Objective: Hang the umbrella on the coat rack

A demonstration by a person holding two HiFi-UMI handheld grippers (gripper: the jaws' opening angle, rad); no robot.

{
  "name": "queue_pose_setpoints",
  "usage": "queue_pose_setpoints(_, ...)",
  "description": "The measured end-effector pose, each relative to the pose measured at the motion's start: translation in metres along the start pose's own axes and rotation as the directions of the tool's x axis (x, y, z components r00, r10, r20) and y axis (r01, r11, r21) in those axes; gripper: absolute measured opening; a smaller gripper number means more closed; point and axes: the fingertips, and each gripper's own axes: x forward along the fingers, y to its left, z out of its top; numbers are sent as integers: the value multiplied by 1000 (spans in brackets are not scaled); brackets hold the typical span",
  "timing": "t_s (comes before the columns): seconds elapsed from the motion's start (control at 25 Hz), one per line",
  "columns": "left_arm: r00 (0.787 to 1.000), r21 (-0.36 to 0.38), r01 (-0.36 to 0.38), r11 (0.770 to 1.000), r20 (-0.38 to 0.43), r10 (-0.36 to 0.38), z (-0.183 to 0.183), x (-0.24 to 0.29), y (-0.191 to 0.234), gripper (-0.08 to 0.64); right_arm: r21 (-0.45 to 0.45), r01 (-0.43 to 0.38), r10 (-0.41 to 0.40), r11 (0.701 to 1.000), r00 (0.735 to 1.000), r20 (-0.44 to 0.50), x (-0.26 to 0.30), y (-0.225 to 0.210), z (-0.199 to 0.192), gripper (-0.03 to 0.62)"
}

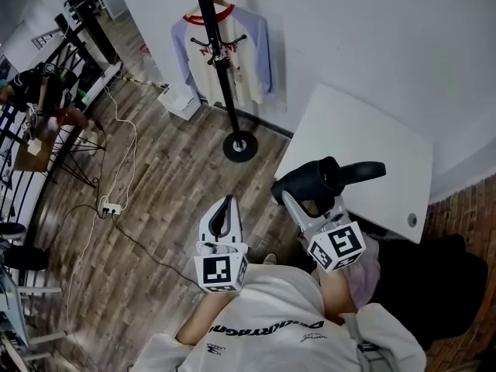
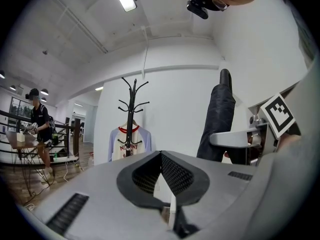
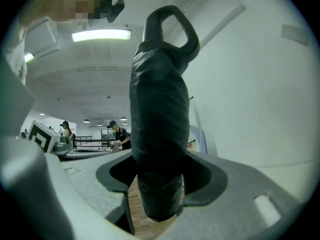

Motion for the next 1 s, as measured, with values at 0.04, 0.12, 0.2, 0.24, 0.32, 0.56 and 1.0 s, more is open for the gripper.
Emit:
queue_pose_setpoints(0.04,1000,-2,-2,1000,-4,2,-3,2,1,-3,7,-3,3,1000,1000,1,3,-2,-2,264)
queue_pose_setpoints(0.12,1000,-9,-9,1000,-15,9,-10,7,5,-3,19,-9,9,1000,1000,0,9,-6,-8,264)
queue_pose_setpoints(0.2,999,-16,-17,1000,-27,16,-17,11,9,-3,17,-12,12,1000,1000,-8,14,-9,-15,264)
queue_pose_setpoints(0.24,999,-18,-20,1000,-31,20,-20,14,11,-3,13,-14,15,1000,1000,-14,17,-10,-18,264)
queue_pose_setpoints(0.32,999,-18,-24,1000,-33,23,-23,20,15,-3,5,-19,19,1000,999,-29,27,-13,-23,264)
queue_pose_setpoints(0.56,999,-16,-8,1000,-32,8,-33,54,38,-3,-15,-13,13,1000,999,-47,65,-25,-37,264)
queue_pose_setpoints(1.0,999,-21,39,999,-30,-39,-40,178,119,-3,-18,2,-3,1000,998,-61,201,-66,-33,264)
